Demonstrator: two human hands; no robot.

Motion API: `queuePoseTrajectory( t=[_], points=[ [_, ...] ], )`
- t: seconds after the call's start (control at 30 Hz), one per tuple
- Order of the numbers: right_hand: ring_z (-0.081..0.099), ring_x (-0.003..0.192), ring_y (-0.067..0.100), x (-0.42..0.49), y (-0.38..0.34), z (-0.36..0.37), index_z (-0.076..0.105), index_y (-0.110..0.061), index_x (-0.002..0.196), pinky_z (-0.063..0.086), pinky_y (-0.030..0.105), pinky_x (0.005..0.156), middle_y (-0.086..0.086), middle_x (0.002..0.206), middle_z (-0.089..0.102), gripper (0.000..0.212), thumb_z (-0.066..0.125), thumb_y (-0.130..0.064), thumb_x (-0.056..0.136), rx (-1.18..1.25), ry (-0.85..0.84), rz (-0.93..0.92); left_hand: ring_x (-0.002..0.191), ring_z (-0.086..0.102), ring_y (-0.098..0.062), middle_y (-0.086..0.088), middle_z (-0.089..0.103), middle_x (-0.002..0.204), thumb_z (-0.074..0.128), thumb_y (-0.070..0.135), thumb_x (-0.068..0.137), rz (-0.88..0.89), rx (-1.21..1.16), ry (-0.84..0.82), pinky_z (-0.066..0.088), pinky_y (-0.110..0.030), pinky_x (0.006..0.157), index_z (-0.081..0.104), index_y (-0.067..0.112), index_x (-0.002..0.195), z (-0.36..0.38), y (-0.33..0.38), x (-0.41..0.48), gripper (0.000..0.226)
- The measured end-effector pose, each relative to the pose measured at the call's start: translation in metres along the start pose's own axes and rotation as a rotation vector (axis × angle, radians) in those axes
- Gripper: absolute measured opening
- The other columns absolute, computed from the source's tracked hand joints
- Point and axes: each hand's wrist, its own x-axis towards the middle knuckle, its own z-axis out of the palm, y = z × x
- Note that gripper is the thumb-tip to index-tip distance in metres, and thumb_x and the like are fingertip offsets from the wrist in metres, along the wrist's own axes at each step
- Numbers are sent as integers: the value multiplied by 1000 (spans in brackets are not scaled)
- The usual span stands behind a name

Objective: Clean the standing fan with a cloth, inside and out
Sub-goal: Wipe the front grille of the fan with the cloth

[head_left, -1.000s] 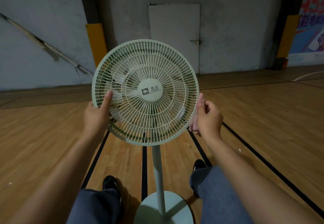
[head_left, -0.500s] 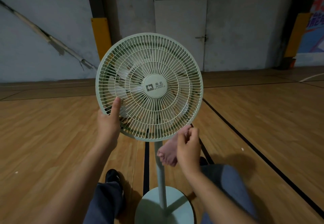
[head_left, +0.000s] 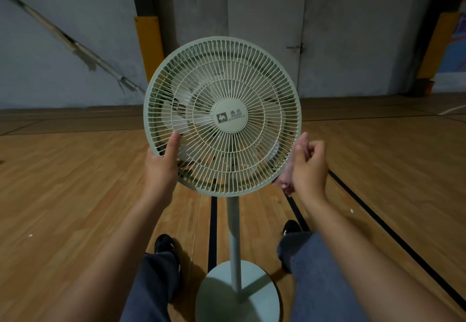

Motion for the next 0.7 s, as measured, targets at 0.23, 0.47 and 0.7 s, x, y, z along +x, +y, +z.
queuePoseTrajectory(
  t=[0.23,0.47,0.7],
  points=[
    [60,67,-2,-16,15,4,43,-20,97,46,16,50,-1,84,58,18,53,-26,110,-44,46,-96,96,80,-19,2,81,110,65,70,92,4,28,28,65,-38,78,65,22,129,2,1,-5,61],
    [59,65,-1,-73,25,23,37,-34,90,45,14,50,-5,77,56,26,53,-25,108,-38,-7,-149,96,80,-11,8,81,111,65,66,98,6,17,50,65,-39,82,63,28,132,1,0,-5,51],
    [63,70,6,-127,26,53,51,-19,91,55,24,59,-5,79,61,17,60,-18,105,48,-113,-66,93,78,-4,9,79,113,67,70,95,21,33,53,63,-35,78,61,30,132,2,-2,-2,55]
  ],
)
